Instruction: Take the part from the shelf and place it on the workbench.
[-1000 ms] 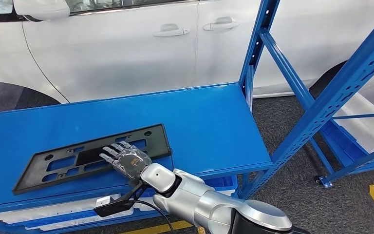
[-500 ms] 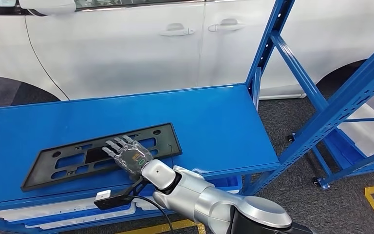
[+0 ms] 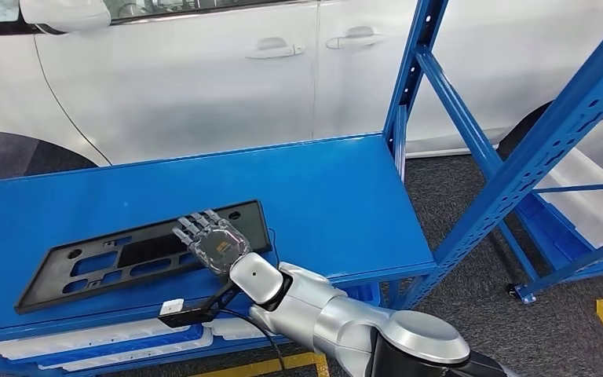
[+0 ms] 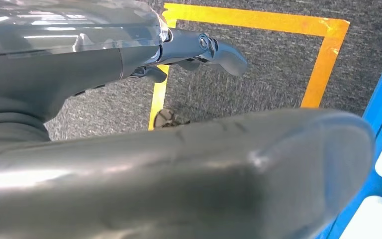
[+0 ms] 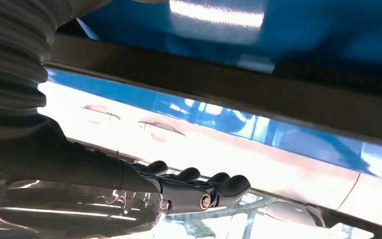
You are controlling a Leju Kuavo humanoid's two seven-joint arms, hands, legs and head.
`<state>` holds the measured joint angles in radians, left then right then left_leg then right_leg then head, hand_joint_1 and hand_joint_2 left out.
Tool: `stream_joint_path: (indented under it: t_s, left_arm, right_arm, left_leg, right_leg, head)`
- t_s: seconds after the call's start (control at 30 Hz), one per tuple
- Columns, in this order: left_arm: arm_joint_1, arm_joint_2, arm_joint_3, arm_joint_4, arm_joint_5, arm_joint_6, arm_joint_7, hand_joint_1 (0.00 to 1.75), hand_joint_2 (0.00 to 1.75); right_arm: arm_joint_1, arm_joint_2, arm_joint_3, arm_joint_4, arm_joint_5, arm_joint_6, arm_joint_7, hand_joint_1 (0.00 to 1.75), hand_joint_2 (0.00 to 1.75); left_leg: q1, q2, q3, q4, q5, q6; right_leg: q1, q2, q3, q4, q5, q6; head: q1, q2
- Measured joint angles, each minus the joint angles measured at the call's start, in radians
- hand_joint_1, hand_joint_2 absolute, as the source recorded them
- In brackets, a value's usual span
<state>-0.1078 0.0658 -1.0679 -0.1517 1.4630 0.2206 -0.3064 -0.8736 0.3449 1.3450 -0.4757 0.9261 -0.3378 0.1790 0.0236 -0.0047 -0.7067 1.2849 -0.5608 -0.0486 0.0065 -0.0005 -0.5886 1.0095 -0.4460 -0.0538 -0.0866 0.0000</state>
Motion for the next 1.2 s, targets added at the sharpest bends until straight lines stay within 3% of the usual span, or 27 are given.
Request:
stream_joint_path:
  t_s: [0.03,0.1,0.17,0.2,0.27,0.33,0.43,0.47,0.5,0.53,0.6,0.67,0.77,0.83,0.93,0.97,1.0,1.03,1.07,1.13,1.2]
  left_arm:
    - [0.0,0.001,-0.001,0.0,0.0,0.0,0.0,0.0,0.0]
    - [-0.002,0.002,-0.002,0.0,0.0,0.001,0.002,0.0,0.0]
    - [-0.003,0.002,-0.002,0.0,0.001,0.002,0.003,0.0,0.0]
    - [-0.002,0.002,-0.002,0.0,0.001,0.002,0.004,0.0,0.0]
    - [-0.001,0.002,-0.002,0.0,0.001,0.003,0.005,0.0,0.0]
    - [0.0,0.002,-0.002,0.0,0.001,0.003,0.005,0.0,0.0]
    - [0.0,0.002,-0.002,0.0,0.001,0.002,0.006,0.0,0.0]
    - [0.0,0.002,-0.002,0.0,0.001,0.002,0.006,0.0,0.0]
    - [0.001,0.002,-0.002,0.0,0.002,0.002,0.006,0.0,0.0]
    - [0.002,0.001,-0.002,0.0,0.002,0.002,0.006,0.0,0.0]
    - [0.002,0.0,-0.002,0.0,0.002,0.001,0.006,0.0,0.0]
    - [0.002,0.0,-0.002,0.0,0.002,0.0,0.005,0.0,0.0]
    - [0.002,0.0,-0.002,0.0,0.002,0.0,0.003,0.0,0.0]
    - [0.001,0.0,-0.002,0.0,0.002,0.0,0.002,0.0,0.0]
    - [0.002,0.0,-0.002,0.0,0.002,-0.001,0.002,0.0,0.0]
    - [0.003,0.0,-0.002,0.0,0.002,0.0,0.002,0.0,0.0]
    - [0.005,0.001,-0.002,0.0,0.002,0.0,0.001,0.0,0.0]
    - [0.006,0.001,-0.002,0.0,0.002,-0.001,0.0,0.0,0.0]
    - [0.006,0.002,-0.002,0.0,0.002,-0.004,-0.003,0.0,0.0]
    - [0.005,0.003,-0.003,0.0,0.002,-0.014,-0.017,0.0,0.0]
    - [0.003,0.004,-0.005,0.0,0.001,-0.025,-0.04,0.0,0.0]
  right_arm:
    - [0.0,0.0,0.004,0.002,0.003,0.001,0.002,0.0,1.75]
    - [-0.001,0.0,0.01,0.004,0.005,0.003,0.005,0.78,1.75]
    - [-0.003,0.0,0.014,0.004,0.005,0.008,0.004,1.65,1.75]
    - [-0.003,0.0,0.016,0.004,0.005,0.011,0.004,1.75,1.75]
    - [-0.004,0.0,0.02,0.004,0.003,0.016,0.001,1.75,1.75]
    - [-0.005,0.0,0.023,0.004,0.001,0.018,-0.001,1.75,1.75]
    - [-0.002,-0.001,0.027,0.005,-0.003,0.024,-0.003,1.75,1.75]
    - [-0.001,-0.002,0.029,0.006,-0.004,0.027,-0.003,1.75,1.75]
    - [0.0,-0.002,0.03,0.007,-0.006,0.03,-0.003,1.75,1.75]
    - [0.001,-0.002,0.032,0.008,-0.007,0.032,-0.003,1.75,1.75]
    - [-0.001,-0.002,0.033,0.008,-0.009,0.034,-0.003,1.75,1.75]
    - [-0.003,-0.001,0.033,0.008,-0.011,0.035,-0.003,1.75,1.75]
    - [-0.004,-0.001,0.034,0.009,-0.014,0.037,0.002,1.75,1.75]
    - [-0.005,0.0,0.034,0.01,-0.015,0.037,0.004,1.75,1.75]
    - [-0.004,0.0,0.034,0.013,-0.016,0.037,0.005,1.75,1.75]
    - [-0.003,0.0,0.035,0.014,-0.016,0.037,0.005,1.75,1.75]
    - [-0.001,0.0,0.035,0.015,-0.017,0.037,0.005,1.75,1.75]
    - [-0.001,0.0,0.035,0.016,-0.018,0.037,0.005,1.75,1.75]
    - [-0.001,0.0,0.036,0.017,-0.019,0.037,0.005,1.75,1.75]
    - [-0.003,0.0,0.036,0.019,-0.023,0.035,0.005,1.75,1.75]
    - [-0.005,0.0,0.035,0.022,-0.027,0.032,0.004,1.75,1.75]
  left_leg:
    - [0.0,0.0,0.016,-0.035,0.028,0.001]
    - [-0.001,0.0,0.083,-0.173,0.095,0.007]
    - [-0.006,-0.001,0.124,-0.262,0.12,0.017]
    - [-0.009,-0.001,0.127,-0.271,0.116,0.022]
    - [-0.008,-0.001,0.127,-0.277,0.121,0.034]
    - [-0.002,0.001,0.13,-0.285,0.125,0.046]
    - [0.0,0.002,0.13,-0.287,0.127,0.053]
    - [0.0,0.002,0.13,-0.287,0.127,0.054]
    - [0.0,0.001,0.13,-0.287,0.126,0.053]
    - [0.0,0.0,0.132,-0.287,0.126,0.052]
    - [0.001,-0.002,0.137,-0.286,0.123,0.048]
    - [-0.002,-0.003,0.139,-0.284,0.12,0.036]
    - [-0.001,-0.003,0.139,-0.286,0.119,0.015]
    - [0.002,-0.001,0.13,-0.261,0.098,0.005]
    - [0.003,0.0,0.052,-0.089,0.009,-0.001]
    - [0.003,0.0,0.024,-0.03,-0.011,-0.003]
    - [0.003,0.0,0.01,-0.002,-0.012,-0.003]
    - [0.003,0.0,0.014,-0.012,0.005,-0.002]
    - [0.003,0.0,0.036,-0.061,0.038,0.0]
    - [0.001,0.0,0.1,-0.2,0.1,0.006]
    - [-0.004,-0.001,0.134,-0.274,0.118,0.015]
  right_leg:
    - [0.001,0.001,0.001,0.002,-0.001,0.0]
    - [0.002,0.002,0.003,0.008,-0.006,0.004]
    - [0.005,0.003,0.001,0.013,-0.01,0.011]
    - [0.006,0.003,-0.001,0.013,-0.009,0.015]
    - [0.006,0.003,-0.003,0.014,-0.01,0.025]
    - [0.005,0.003,-0.017,0.048,-0.036,0.037]
    - [-0.004,0.003,-0.104,0.23,-0.125,0.05]
    - [-0.008,0.003,-0.131,0.282,-0.139,0.054]
    - [-0.012,0.002,-0.142,0.301,-0.135,0.056]
    - [-0.015,0.002,-0.132,0.277,-0.11,0.057]
    - [-0.019,0.001,-0.067,0.142,-0.041,0.053]
    - [-0.016,0.001,-0.016,0.036,-0.005,0.045]
    - [-0.01,0.004,-0.009,0.014,-0.002,0.029]
    - [-0.013,0.003,-0.005,0.005,0.003,0.016]
    - [-0.012,0.0,-0.004,0.0,0.006,0.006]
    - [-0.01,0.0,-0.005,0.0,0.006,0.005]
    - [-0.009,0.0,-0.005,0.0,0.005,0.004]
    - [-0.008,0.001,-0.004,0.001,0.005,0.004]
    - [-0.007,0.001,-0.004,0.003,0.004,0.005]
    - [-0.005,0.002,-0.004,0.008,0.001,0.01]
    - [-0.002,0.003,-0.008,0.012,0.0,0.018]
  head:
    - [0.0,0.0]
    - [0.0,0.0]
    - [0.0,0.0]
    - [0.0,0.0]
    - [0.0,0.0]
    - [0.0,0.0]
    - [0.0,0.0]
    - [0.0,0.0]
    - [0.0,0.0]
    - [0.0,0.0]
    - [0.0,0.0]
    - [0.0,0.0]
    - [0.0,0.0]
    - [0.0,0.0]
    - [0.0,0.0]
    - [0.0,0.0]
    - [0.0,0.0]
    - [0.0,0.0]
    - [0.0,0.0]
    - [0.0,0.0]
    - [0.0,0.0]
